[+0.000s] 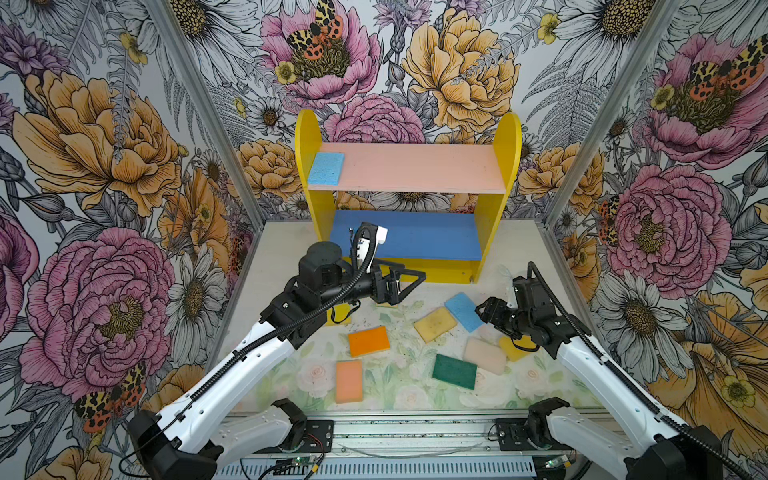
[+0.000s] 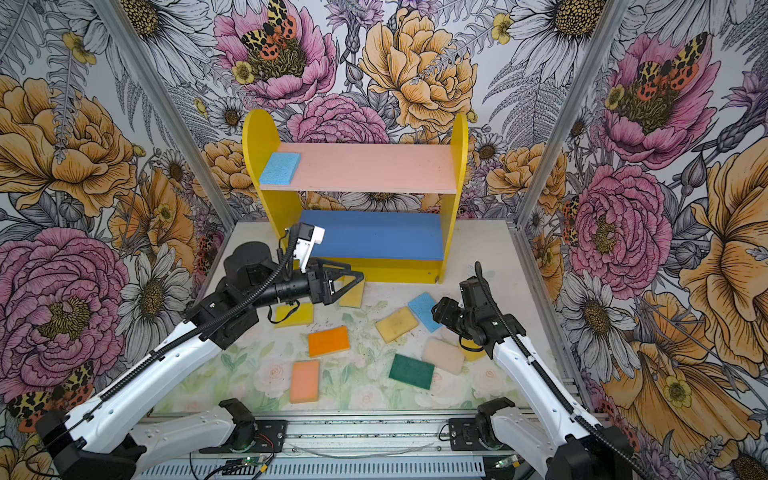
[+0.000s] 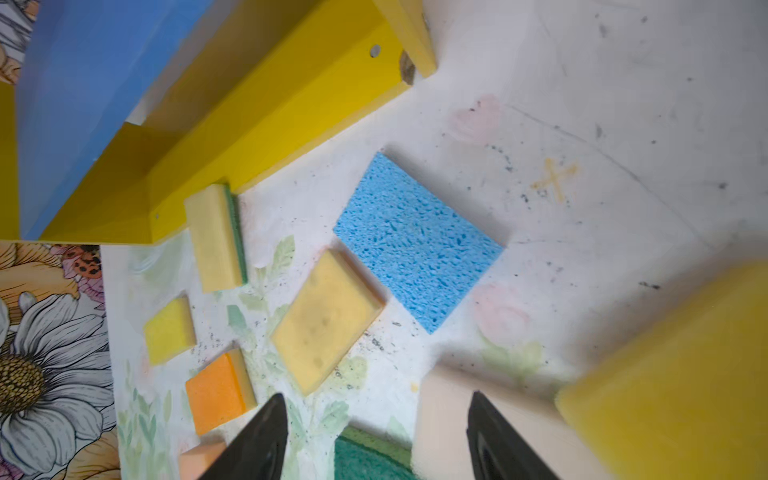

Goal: Place and organize the cleaning sponges onto the shelf
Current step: 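Push the blue sponge toward the shelf's far corner with the left gripper, then withdraw both, then grasp the second blue cellulose sponge with the right gripper while the left gripper approaches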

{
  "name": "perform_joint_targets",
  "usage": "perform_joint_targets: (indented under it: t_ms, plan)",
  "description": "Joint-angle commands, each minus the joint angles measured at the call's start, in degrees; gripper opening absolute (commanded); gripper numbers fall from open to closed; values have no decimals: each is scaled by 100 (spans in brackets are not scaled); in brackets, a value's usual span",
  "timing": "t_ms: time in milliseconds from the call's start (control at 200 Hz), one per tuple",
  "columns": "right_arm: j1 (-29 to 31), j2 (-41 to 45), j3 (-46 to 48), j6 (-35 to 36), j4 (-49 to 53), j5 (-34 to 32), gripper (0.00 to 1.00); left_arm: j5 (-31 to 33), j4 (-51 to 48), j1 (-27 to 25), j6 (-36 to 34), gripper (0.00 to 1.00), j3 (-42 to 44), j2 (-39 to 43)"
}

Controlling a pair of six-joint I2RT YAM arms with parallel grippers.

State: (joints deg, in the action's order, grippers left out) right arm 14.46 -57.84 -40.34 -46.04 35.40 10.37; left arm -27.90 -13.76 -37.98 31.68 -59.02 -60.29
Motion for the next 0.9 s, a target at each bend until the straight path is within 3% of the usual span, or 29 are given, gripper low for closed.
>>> perform_joint_targets:
  t_ms: [0,105,185,370,680,765,895]
  plan:
    - [-65,-233,80,-239,-278,-373,68,1054,599,-78,957,98,1332,352]
    - [-131,-574,245,-374,-762,-307,66,1373,1413,-65,1775,98,2469,735]
    - [-235,-929,394,-550,-1228,-148,65,1491,1519,-48,1988,97,2847,869]
    - [-350,-1729,684,-945,-2313,79,58,1660,1143,1,1889,98,2949,1134]
    - [-421,-2663,717,-1150,-3177,72,51,1594,587,251,1727,99,2920,1517]
    - [-435,-2917,724,-1267,-3455,209,40,1528,533,346,1736,99,2933,1605]
    - [-439,-3077,790,-1435,-3722,342,9,1424,440,460,1732,99,2910,1698]
